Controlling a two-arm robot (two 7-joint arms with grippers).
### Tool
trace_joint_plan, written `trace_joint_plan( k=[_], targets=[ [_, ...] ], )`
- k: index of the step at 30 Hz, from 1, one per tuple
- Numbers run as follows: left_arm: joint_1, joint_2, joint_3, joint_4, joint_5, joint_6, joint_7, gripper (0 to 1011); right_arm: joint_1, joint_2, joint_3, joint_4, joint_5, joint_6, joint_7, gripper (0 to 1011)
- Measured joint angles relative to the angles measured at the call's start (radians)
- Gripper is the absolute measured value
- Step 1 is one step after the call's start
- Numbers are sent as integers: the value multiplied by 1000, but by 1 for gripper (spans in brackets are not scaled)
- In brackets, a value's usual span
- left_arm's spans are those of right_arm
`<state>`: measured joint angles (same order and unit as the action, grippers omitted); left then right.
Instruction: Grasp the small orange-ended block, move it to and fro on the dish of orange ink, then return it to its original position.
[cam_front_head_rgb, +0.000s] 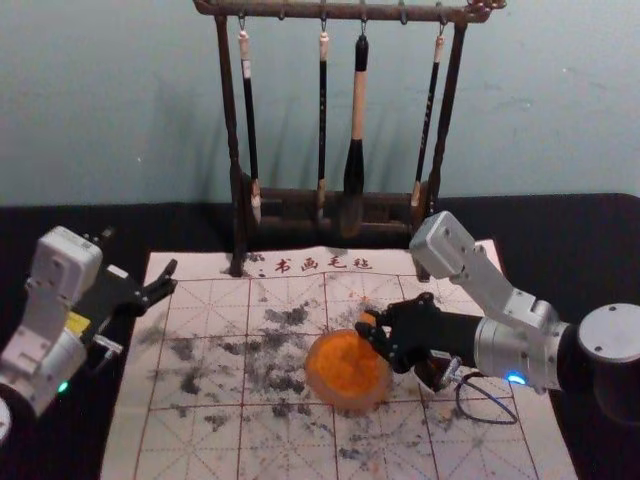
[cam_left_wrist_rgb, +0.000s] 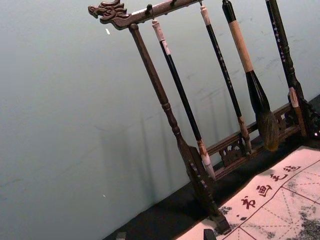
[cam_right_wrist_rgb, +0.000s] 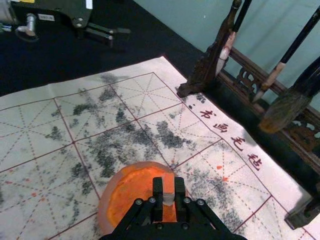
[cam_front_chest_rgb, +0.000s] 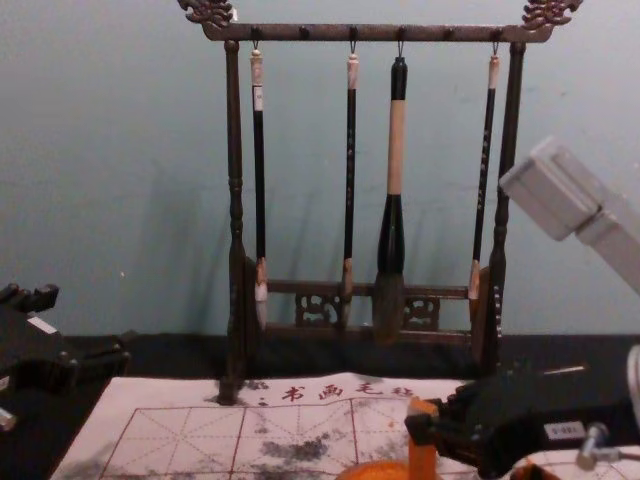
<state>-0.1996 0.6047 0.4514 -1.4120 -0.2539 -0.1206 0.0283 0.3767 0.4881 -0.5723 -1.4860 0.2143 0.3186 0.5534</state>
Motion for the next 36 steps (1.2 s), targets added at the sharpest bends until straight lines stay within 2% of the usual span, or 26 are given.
trace_joint_plan(
  k=[9, 19, 26, 36],
  targets=[
    [0, 0, 0, 0, 0, 0, 0, 1001, -28, 27, 3, -42, 15, 7, 11, 86],
    [0, 0, 0, 0, 0, 0, 0, 1002, -48, 49, -22, -85, 18, 15, 32, 86],
    [0, 0, 0, 0, 0, 0, 0, 1001, -37, 38, -38, -76, 15, 11, 36, 86],
    [0, 0, 0, 0, 0, 0, 0, 1001, -10, 15, -43, -40, 8, 4, 28, 86]
  ],
)
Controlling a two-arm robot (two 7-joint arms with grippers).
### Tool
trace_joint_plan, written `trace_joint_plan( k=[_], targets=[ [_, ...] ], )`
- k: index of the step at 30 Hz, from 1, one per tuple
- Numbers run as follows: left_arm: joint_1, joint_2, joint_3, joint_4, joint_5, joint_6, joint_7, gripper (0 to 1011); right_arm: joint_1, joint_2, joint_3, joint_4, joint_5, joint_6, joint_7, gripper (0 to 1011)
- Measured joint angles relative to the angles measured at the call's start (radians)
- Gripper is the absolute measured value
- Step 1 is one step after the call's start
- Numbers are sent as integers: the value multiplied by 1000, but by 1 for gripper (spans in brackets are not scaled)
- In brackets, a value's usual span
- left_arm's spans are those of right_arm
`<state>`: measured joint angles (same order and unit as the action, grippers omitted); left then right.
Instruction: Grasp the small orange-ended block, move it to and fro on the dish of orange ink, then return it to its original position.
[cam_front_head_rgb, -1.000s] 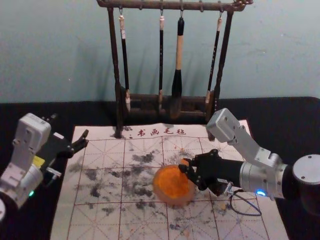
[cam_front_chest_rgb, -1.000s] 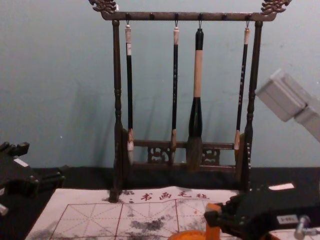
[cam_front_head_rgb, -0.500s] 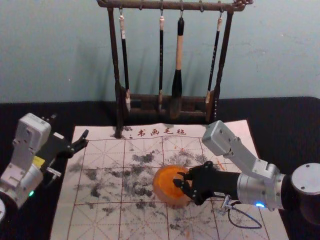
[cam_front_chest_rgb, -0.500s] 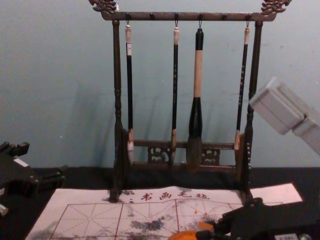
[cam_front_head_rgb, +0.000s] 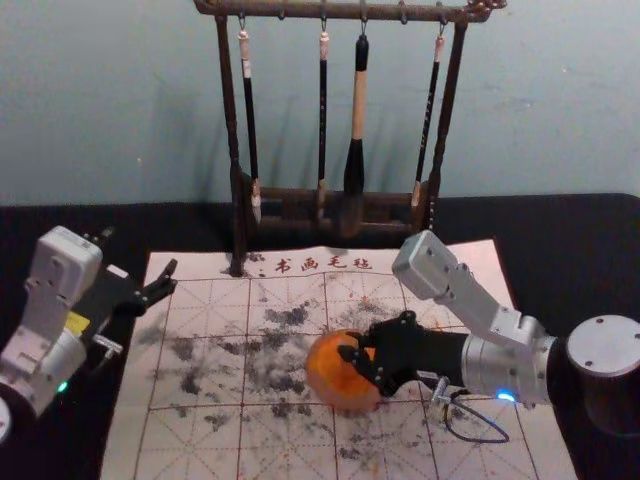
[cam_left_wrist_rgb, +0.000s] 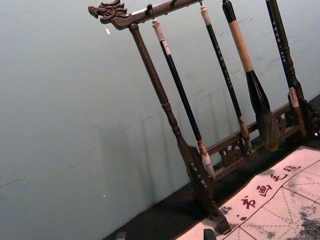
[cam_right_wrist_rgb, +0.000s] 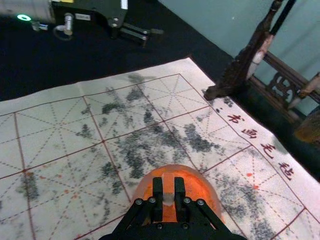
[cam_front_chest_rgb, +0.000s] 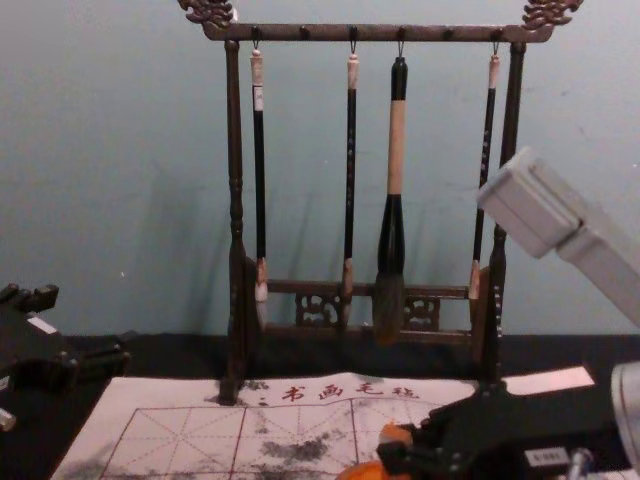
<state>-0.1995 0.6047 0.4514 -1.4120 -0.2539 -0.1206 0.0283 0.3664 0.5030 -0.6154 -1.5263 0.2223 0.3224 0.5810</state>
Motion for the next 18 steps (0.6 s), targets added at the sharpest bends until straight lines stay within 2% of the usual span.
trace_joint_plan(
  k=[10, 18],
  targets=[
    [0, 0, 0, 0, 0, 0, 0, 1001, 20, -15, 12, 40, -9, -2, -20, 86],
    [0, 0, 0, 0, 0, 0, 0, 1001, 5, -1, 27, 24, -6, 4, -22, 86]
  ],
)
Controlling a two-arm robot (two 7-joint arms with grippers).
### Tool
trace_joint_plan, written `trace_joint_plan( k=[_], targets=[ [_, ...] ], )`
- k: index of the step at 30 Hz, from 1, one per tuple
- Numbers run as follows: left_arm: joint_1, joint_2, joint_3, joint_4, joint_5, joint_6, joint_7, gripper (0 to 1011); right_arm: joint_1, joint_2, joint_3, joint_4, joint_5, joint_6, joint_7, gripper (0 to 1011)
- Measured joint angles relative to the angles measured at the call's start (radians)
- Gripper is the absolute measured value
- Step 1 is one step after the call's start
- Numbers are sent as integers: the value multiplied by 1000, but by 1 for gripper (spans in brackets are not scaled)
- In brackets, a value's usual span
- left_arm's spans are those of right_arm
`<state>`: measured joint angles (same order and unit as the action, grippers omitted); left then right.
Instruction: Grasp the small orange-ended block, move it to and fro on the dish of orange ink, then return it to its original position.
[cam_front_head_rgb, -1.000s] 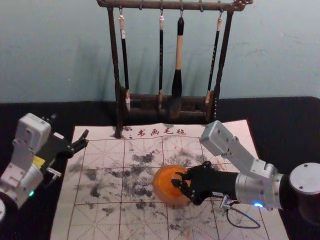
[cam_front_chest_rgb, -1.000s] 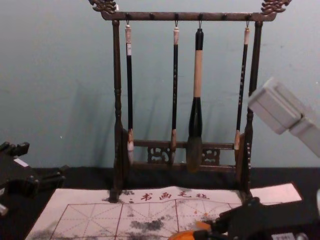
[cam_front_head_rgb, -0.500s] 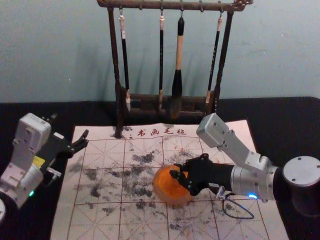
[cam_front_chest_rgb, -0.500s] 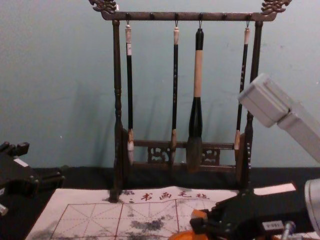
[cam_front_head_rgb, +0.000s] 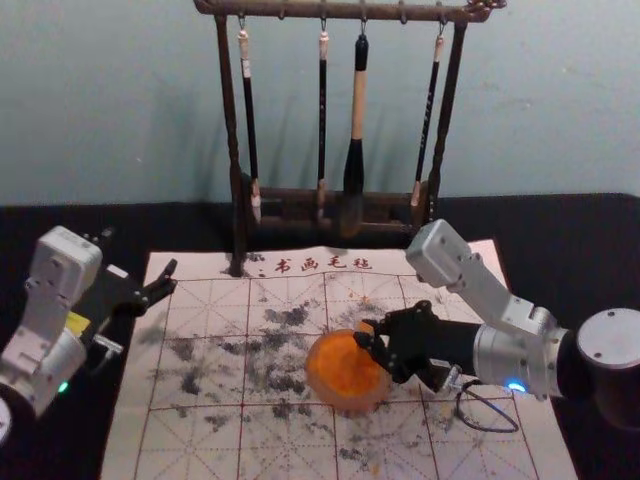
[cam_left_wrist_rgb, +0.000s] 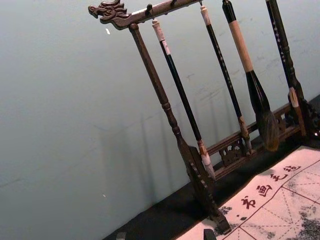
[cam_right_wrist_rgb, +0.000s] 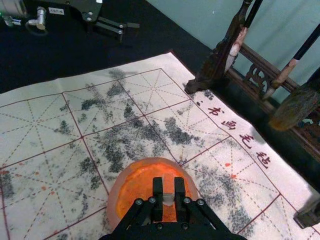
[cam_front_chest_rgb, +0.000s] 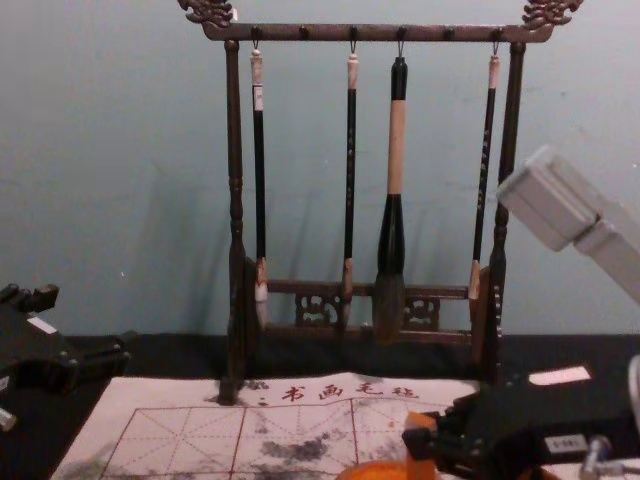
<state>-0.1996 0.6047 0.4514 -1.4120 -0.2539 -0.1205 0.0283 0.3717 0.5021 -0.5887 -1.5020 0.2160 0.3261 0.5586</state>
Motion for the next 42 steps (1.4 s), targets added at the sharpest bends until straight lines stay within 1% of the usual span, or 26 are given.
trace_joint_plan(
  k=[9, 17, 22, 29, 31, 32, 35, 36, 37, 39, 41, 42],
  targets=[
    [0, 0, 0, 0, 0, 0, 0, 1001, -28, 22, 5, -44, 15, 7, 12, 86],
    [0, 0, 0, 0, 0, 0, 0, 1001, -39, 28, 0, -63, 32, 7, 25, 86],
    [0, 0, 0, 0, 0, 0, 0, 1001, -49, 27, 15, -75, 55, 0, 14, 86],
    [0, 0, 0, 0, 0, 0, 0, 1001, -68, 43, 57, -111, 85, 10, -25, 86],
    [0, 0, 0, 0, 0, 0, 0, 1001, -80, 55, 77, -133, 95, 18, -40, 86],
    [0, 0, 0, 0, 0, 0, 0, 1001, -91, 66, 92, -149, 102, 23, -51, 86],
    [0, 0, 0, 0, 0, 0, 0, 1001, -110, 83, 114, -172, 114, 25, -63, 86],
    [0, 0, 0, 0, 0, 0, 0, 1001, -121, 93, 127, -185, 120, 26, -69, 86],
    [0, 0, 0, 0, 0, 0, 0, 1001, -121, 93, 127, -185, 120, 26, -69, 86],
    [0, 0, 0, 0, 0, 0, 0, 1001, -149, 119, 153, -214, 132, 26, -81, 86],
    [0, 0, 0, 0, 0, 0, 0, 1001, -162, 131, 164, -225, 137, 26, -85, 86],
    [0, 0, 0, 0, 0, 0, 0, 1001, -177, 142, 175, -236, 142, 25, -89, 86]
  ],
)
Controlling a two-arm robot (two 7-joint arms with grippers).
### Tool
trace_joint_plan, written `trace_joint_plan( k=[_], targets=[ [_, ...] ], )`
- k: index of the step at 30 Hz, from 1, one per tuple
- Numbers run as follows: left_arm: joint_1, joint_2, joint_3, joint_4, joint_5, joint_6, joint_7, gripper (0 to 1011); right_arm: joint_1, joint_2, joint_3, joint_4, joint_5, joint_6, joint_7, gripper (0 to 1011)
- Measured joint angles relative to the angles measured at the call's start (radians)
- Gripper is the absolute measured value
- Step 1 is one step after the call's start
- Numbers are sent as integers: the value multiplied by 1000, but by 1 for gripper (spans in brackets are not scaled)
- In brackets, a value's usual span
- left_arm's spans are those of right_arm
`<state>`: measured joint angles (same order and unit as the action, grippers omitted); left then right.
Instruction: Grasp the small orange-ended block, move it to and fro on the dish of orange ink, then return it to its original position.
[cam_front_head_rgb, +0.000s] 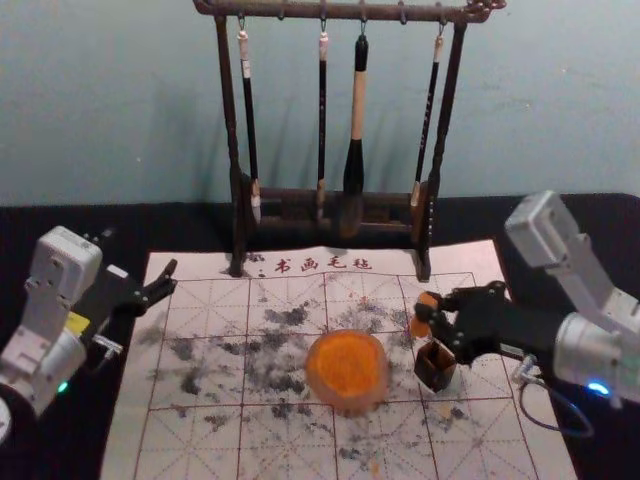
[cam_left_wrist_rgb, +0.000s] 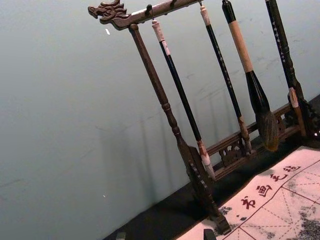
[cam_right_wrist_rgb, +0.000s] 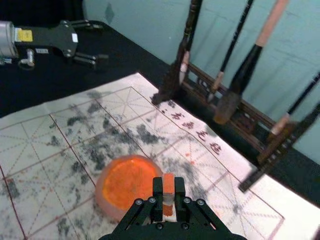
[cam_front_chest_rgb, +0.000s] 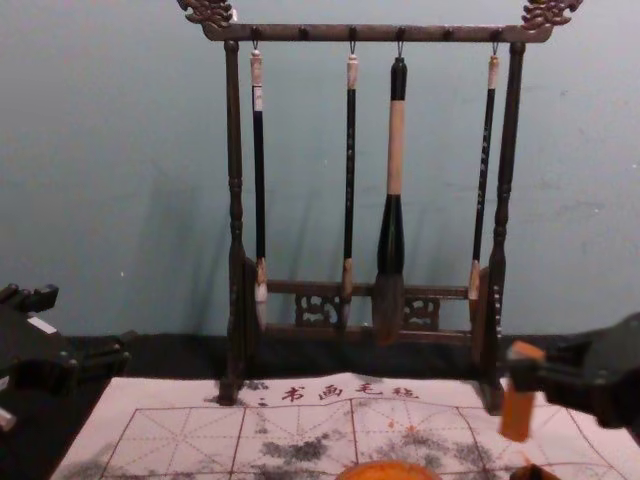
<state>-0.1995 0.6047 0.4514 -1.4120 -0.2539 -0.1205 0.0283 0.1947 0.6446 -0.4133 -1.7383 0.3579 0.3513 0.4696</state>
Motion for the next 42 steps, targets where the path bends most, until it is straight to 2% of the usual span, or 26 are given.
trace_joint_plan(
  k=[6, 14, 26, 42],
  targets=[
    [0, 0, 0, 0, 0, 0, 0, 1001, -50, 39, 36, -34, 15, -5, -12, 86],
    [0, 0, 0, 0, 0, 0, 0, 1001, -84, 60, 52, -46, 23, -8, -14, 86],
    [0, 0, 0, 0, 0, 0, 0, 1001, -82, 56, 36, -30, 17, -11, -8, 86],
    [0, 0, 0, 0, 0, 0, 0, 1001, -46, 21, 4, 35, -16, -4, -2, 86]
  ],
)
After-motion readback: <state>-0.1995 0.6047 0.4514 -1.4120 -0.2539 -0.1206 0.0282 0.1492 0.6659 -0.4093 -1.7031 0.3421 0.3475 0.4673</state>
